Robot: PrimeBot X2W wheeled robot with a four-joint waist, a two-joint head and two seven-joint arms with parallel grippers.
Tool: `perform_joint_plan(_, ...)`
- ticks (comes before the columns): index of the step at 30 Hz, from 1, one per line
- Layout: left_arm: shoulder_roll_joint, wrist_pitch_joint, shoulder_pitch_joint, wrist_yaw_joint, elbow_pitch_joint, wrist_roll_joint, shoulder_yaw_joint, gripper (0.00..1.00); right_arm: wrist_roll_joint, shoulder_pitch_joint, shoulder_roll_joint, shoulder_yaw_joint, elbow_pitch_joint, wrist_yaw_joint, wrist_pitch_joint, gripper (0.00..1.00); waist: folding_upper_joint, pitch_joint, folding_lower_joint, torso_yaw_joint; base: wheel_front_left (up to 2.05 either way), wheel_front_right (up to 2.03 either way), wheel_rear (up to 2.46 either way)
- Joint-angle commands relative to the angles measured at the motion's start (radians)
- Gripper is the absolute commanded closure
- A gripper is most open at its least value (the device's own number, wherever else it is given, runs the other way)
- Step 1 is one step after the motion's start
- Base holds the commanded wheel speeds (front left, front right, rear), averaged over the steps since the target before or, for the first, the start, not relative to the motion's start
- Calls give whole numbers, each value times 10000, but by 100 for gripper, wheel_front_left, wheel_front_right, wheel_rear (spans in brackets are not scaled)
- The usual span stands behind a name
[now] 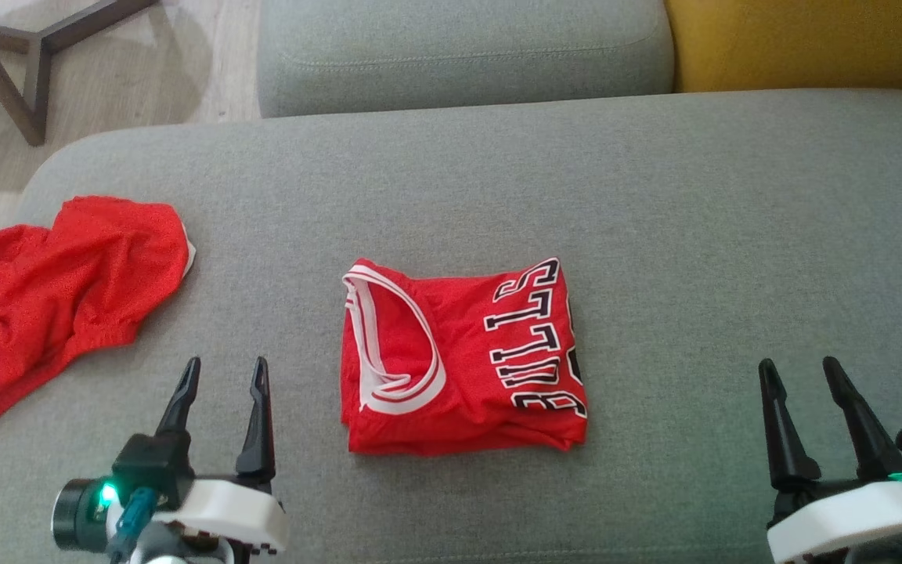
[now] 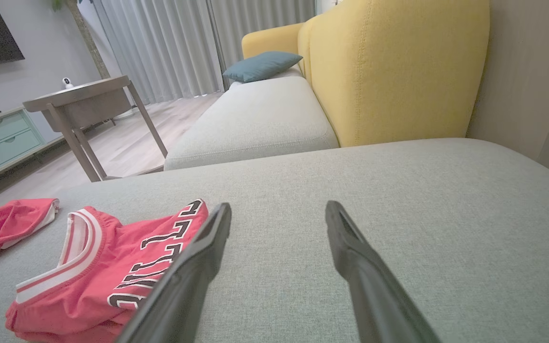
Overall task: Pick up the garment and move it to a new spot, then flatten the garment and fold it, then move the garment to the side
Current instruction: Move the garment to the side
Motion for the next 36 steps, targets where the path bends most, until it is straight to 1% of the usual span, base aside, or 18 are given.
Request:
perform_joint_plan(1, 200, -47, -488, 85, -386, 73, 344, 0, -63, -350, -129, 164, -299, 65, 33, 0, 0, 36, 0, 25, 0, 0, 0)
perform_joint_plan(7, 163, -90, -842, 41, -490, 137, 258, 0, 76, -719, -331, 389, 143, 65, 217, 0, 0, 378, 0, 276, 0, 0, 0)
perform_joint_plan(11, 75, -143, -1178, -33, -495, 187, 153, 0, 356, -1226, -527, 953, 878, 65, 474, 0, 0, 722, 0, 596, 0, 0, 0)
perform_joint_plan(19, -226, -304, -1673, -133, -268, 210, 13, 0, 1114, -2654, -672, 2678, 3022, 65, 701, 0, 0, 1277, 0, 1193, 0, 0, 0)
perform_joint_plan(22, -329, -358, -1855, -194, -142, 211, -3, 0, 1255, -3282, -673, 2955, 3969, 65, 641, 0, 0, 1453, 0, 1354, 0, 0, 0)
perform_joint_plan(23, -329, -358, -1855, -194, -142, 211, -3, 0, 1255, -3282, -673, 2955, 3969, 65, 641, 0, 0, 1453, 0, 1354, 0, 0, 0)
perform_joint_plan(28, -496, -410, -2050, -246, 0, 254, -31, 0, 1485, -4157, -724, 3156, 5506, 65, 484, 0, 0, 1636, 0, 1540, 0, 0, 0)
perform_joint_plan(32, -581, -431, -2135, -283, 74, 283, -7, 0, 1931, -4686, -769, 3404, 6476, 65, 436, 0, 0, 1738, 0, 1604, 0, 0, 0)
perform_joint_plan(33, -599, -434, -2152, -296, 87, 292, -4, 0, 2047, -4802, -799, 3520, 6674, 65, 475, 33, 0, 1760, 0, 1618, 0, 0, 0)
perform_joint_plan(34, -616, -437, -2168, -311, 102, 301, -1, 0, 2223, -4898, -810, 3631, 6824, 65, 517, 58, 0, 1778, 0, 1631, 0, 0, 0)
perform_joint_plan(35, -644, -441, -2191, -331, 129, 317, 18, 0, 2596, -5063, -866, 3852, 7042, 65, 613, 100, 0, 1800, 0, 1635, 0, 0, 0)
perform_joint_plan(36, -657, -442, -2195, -339, 135, 325, 32, 0, 2823, -5128, -907, 3940, 7084, 65, 629, 100, 0, 1803, 0, 1631, 0, 0, 0)
